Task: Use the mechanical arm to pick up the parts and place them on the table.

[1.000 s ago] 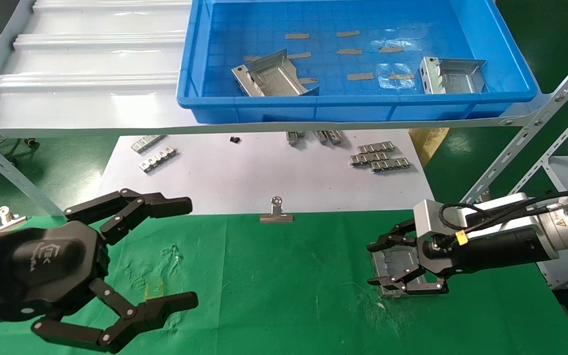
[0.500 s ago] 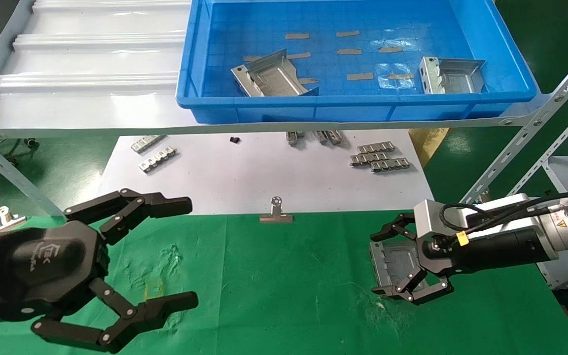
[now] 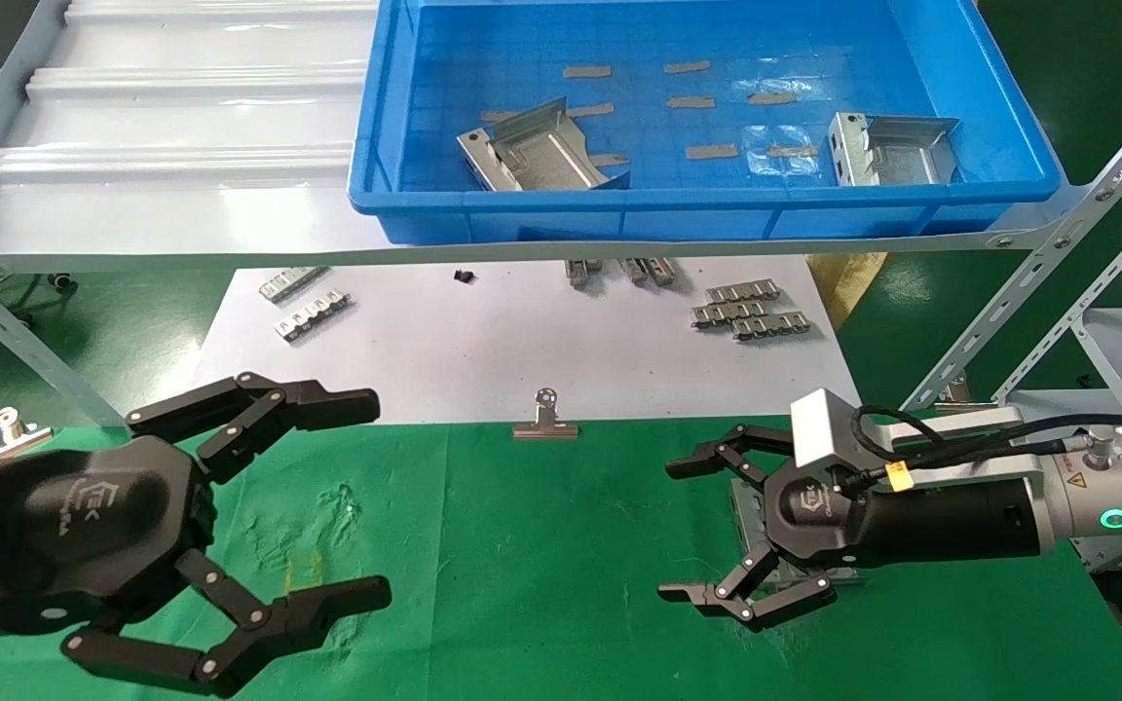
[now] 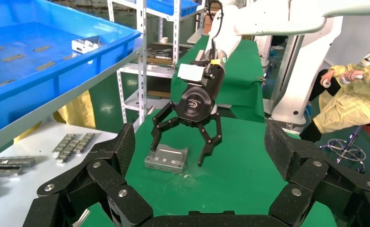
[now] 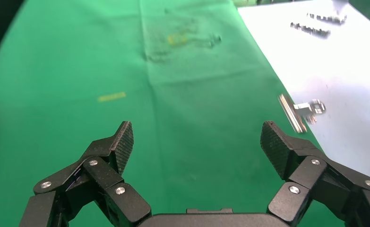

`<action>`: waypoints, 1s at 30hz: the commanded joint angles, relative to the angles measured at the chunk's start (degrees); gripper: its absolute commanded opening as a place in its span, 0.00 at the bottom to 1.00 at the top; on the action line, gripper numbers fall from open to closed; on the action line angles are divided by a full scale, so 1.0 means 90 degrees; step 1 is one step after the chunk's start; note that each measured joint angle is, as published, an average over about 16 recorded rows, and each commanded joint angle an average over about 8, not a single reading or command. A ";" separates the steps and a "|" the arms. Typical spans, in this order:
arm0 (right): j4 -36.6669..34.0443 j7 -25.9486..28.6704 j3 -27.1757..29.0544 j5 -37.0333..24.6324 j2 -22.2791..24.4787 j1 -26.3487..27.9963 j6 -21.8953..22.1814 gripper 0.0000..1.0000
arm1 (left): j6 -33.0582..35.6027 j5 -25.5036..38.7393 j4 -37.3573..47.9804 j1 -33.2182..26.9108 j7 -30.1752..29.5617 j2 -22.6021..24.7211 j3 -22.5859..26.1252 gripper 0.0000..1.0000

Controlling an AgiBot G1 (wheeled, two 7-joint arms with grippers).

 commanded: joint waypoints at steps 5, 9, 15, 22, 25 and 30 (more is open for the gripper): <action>0.0738 0.0432 0.0724 0.0065 0.0232 -0.0471 0.0068 1.00 | 0.0000 0.0000 0.0000 0.0000 0.0000 0.0000 0.0000 1.00; 0.1233 0.0722 0.1210 0.0109 0.0388 -0.0787 0.0114 1.00 | 0.0000 0.0000 0.0000 0.0000 0.0000 0.0000 0.0000 1.00; 0.1973 0.1155 0.1936 0.0174 0.0621 -0.1259 0.0182 1.00 | 0.0000 0.0000 0.0000 0.0000 0.0000 0.0000 0.0000 1.00; 0.2831 0.1658 0.2778 0.0250 0.0892 -0.1807 0.0261 1.00 | 0.0000 0.0000 0.0000 0.0000 0.0000 0.0000 0.0000 1.00; 0.3201 0.1874 0.3141 0.0283 0.1008 -0.2043 0.0295 1.00 | 0.0000 0.0000 0.0000 0.0000 0.0000 0.0000 0.0000 1.00; 0.3817 0.2235 0.3746 0.0337 0.1202 -0.2436 0.0352 1.00 | 0.0000 0.0000 0.0000 0.0000 0.0000 0.0000 0.0000 1.00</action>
